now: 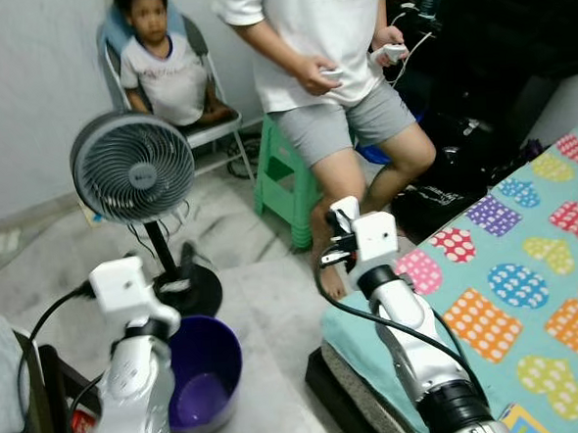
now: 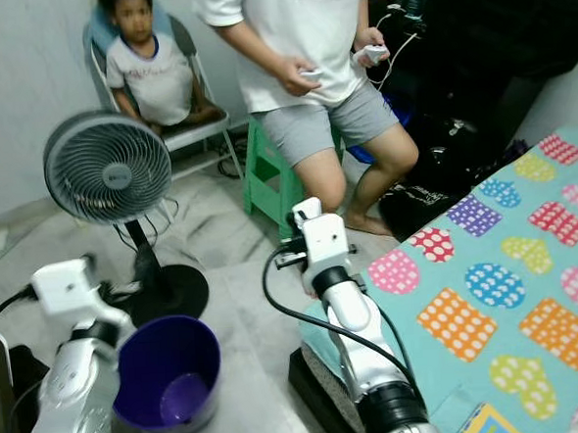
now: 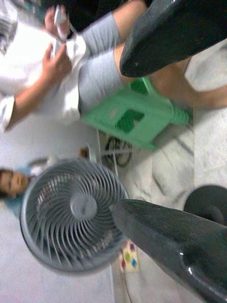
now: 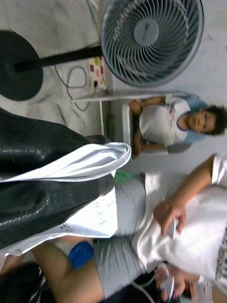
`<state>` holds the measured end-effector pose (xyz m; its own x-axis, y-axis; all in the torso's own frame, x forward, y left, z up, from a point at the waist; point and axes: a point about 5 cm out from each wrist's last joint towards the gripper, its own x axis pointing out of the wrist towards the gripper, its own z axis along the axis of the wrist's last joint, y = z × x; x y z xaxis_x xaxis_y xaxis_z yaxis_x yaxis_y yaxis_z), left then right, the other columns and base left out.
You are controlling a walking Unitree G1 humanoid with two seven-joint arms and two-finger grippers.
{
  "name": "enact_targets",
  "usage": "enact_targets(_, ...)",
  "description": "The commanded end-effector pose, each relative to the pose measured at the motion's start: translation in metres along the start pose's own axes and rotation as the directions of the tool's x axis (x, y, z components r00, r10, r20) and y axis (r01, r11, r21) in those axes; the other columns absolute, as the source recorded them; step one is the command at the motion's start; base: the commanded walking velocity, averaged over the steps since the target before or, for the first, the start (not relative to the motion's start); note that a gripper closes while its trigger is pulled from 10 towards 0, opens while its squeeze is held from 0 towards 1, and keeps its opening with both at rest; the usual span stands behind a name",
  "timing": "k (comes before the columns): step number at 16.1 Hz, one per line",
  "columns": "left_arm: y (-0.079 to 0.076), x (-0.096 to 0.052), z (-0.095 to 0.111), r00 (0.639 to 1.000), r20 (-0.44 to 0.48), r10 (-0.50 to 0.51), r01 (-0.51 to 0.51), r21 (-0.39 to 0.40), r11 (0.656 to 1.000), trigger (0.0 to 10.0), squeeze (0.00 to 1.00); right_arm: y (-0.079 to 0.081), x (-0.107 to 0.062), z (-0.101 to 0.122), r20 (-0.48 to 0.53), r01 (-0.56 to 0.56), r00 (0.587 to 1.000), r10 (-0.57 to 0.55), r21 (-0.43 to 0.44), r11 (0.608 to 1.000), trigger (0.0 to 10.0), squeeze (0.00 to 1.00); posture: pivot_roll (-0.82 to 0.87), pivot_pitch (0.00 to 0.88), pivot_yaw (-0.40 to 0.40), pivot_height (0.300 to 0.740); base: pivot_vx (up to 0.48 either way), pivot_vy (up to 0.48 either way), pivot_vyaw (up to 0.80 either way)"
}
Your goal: Clean up the room
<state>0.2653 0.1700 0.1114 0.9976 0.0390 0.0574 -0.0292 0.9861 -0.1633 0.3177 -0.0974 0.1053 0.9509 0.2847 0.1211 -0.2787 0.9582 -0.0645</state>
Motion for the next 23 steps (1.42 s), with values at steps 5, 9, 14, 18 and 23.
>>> enact_targets(5, -0.015, 0.017, -0.009, 0.994, -0.043, -0.097, 0.097, -0.002, 0.995, 10.0, 0.00, -0.019, -0.007, 0.003, 0.034, 0.119, 0.992, -0.119, -0.004, 0.993, 10.0, 0.00, -0.07, 0.000, 0.054, 0.740, 0.000, 0.000, 0.00)
enact_targets(9, -0.009, 0.023, -0.015, 0.994, -0.057, -0.095, 0.095, -0.003, 0.996, 10.0, 0.00, -0.024, -0.010, 0.008, 0.055, 0.148, 0.988, -0.147, -0.012, 0.989, 10.0, 0.00, -0.10, 0.000, 0.078, 0.740, 0.000, 0.000, 0.00)
enact_targets(14, -0.012, 0.020, -0.017, 0.986, -0.065, -0.152, 0.154, 0.023, 0.988, 10.0, 0.00, -0.028, -0.023, 0.000, 0.028, 0.198, 0.980, -0.198, 0.007, 0.980, 10.0, 0.00, -0.08, 0.000, 0.069, 0.740, 0.000, 0.000, 0.00)
enact_targets(18, -0.006, 0.010, -0.022, 0.992, -0.070, -0.103, 0.105, 0.015, 0.994, 10.0, 0.00, -0.029, -0.031, -0.002, 0.015, 0.169, 0.985, -0.169, -0.009, 0.986, 10.0, 0.00, -0.07, 0.000, 0.052, 0.740, 0.000, 0.000, 0.00)
enact_targets(23, -0.001, -0.003, -0.035, 0.989, -0.109, -0.095, 0.098, 0.023, 0.995, 10.0, 0.00, -0.036, -0.048, -0.016, -0.048, 0.223, 0.974, -0.224, -0.019, 0.975, 10.0, 0.00, -0.07, 0.000, 0.027, 0.740, 0.000, 0.000, 0.00)
